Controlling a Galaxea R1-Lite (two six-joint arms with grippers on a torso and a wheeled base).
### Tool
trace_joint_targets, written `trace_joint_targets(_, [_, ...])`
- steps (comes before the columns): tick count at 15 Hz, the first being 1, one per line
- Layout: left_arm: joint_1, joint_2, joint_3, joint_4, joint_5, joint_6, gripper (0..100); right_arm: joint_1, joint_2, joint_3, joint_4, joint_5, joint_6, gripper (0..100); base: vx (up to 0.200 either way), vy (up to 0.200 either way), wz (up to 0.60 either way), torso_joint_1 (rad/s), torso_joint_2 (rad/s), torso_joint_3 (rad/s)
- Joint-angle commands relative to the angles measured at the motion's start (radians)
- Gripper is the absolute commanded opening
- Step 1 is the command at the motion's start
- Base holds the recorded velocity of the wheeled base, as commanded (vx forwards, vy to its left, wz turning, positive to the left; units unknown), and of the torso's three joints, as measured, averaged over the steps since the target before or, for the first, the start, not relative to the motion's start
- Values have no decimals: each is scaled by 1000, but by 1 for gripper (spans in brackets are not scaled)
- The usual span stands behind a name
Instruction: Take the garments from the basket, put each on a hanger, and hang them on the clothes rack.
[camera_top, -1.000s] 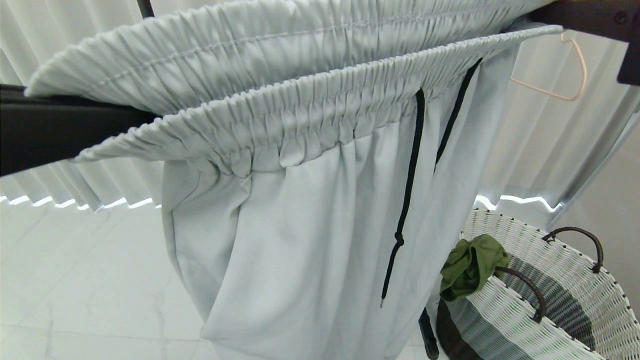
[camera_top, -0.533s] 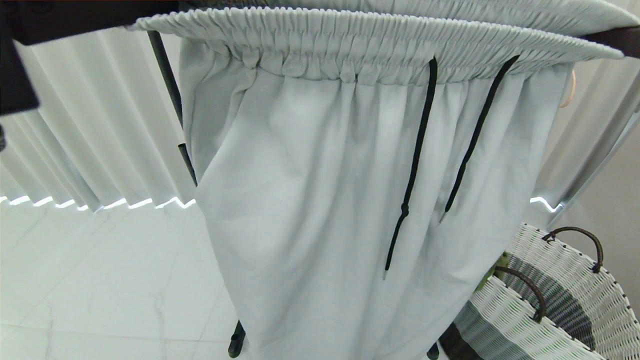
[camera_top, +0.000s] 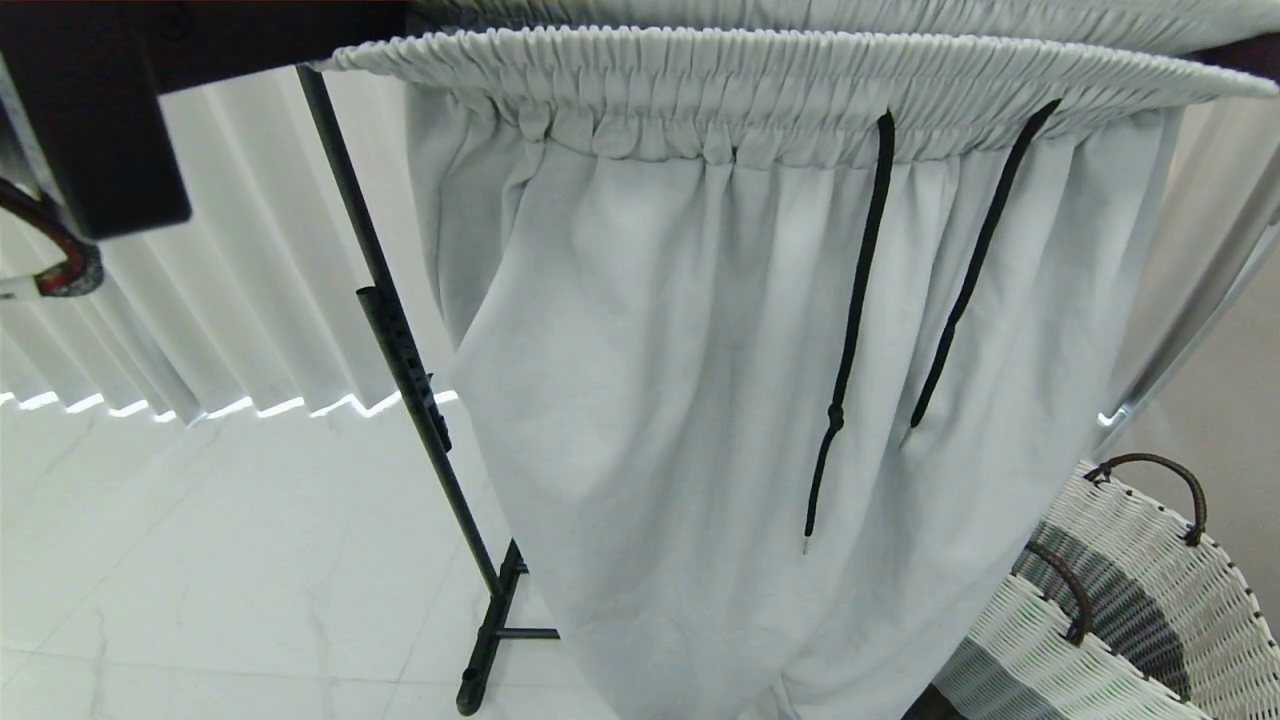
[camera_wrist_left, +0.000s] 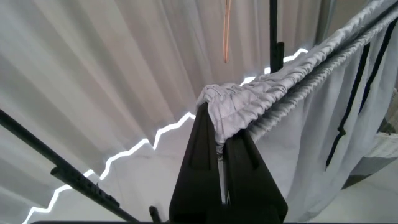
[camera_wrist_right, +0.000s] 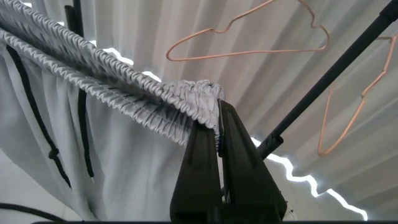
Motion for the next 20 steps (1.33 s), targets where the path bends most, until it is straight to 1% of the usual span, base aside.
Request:
trace_joint_targets(1, [-1,2,5,-7,0,1,0,2,1,1,2,-1,0,0,0,0,0,0,0,0])
trace_joint_targets(2, [-1,3,5,-7,0,1,0,8,-1,3,5,-2,0,0,0,0,0,0,0,0])
trace_joint_targets(3, [0,3,6,-7,0,1,0,11,-1,4,7,-2,0,100,0,0,0,0,0,0])
trace_joint_targets(6, [8,6,6,-7,3,3,0,28,-18,29,1,2,-14,100,0,0,0,0,0,0])
trace_joint_targets(7, [36,8,6,-7,4,4,0,59,-41,46,1,4,-17,100,0,0,0,0,0,0])
trace_joint_targets(10, [103,6,9,-7,8,4,0,102,-77,75,-3,7,-17,100,0,0,0,0,0,0])
trace_joint_targets(11, [157,5,19,-7,8,6,0,131,-91,73,-3,10,-15,100,0,0,0,0,0,0])
trace_joint_targets(12, [175,3,20,-7,8,6,0,140,-100,73,-4,10,-12,100,0,0,0,0,0,0])
trace_joint_targets(14, [180,-3,20,-7,8,6,0,126,-117,76,-3,-4,-9,100,0,0,0,0,0,0])
trace_joint_targets(15, [180,-8,23,-7,8,6,0,97,-119,75,1,-14,-6,100,0,0,0,0,0,0])
trace_joint_targets(16, [192,-23,29,-4,8,7,0,-1,-117,76,14,-36,-3,100,0,0,0,0,0,0])
trace_joint_targets(17, [246,-41,51,-4,4,7,0,-193,-113,64,70,-44,6,100,0,0,0,0,0,0])
trace_joint_targets(18, [281,-54,62,-4,0,9,0,-274,-113,61,109,-44,37,100,0,0,0,0,0,0])
trace_joint_targets(19, [309,-64,66,-5,-3,7,0,-355,-111,64,160,-44,103,100,0,0,0,0,0,0])
trace_joint_targets(20, [313,-74,66,-5,-3,7,0,-401,-111,73,197,-44,141,100,0,0,0,0,0,0])
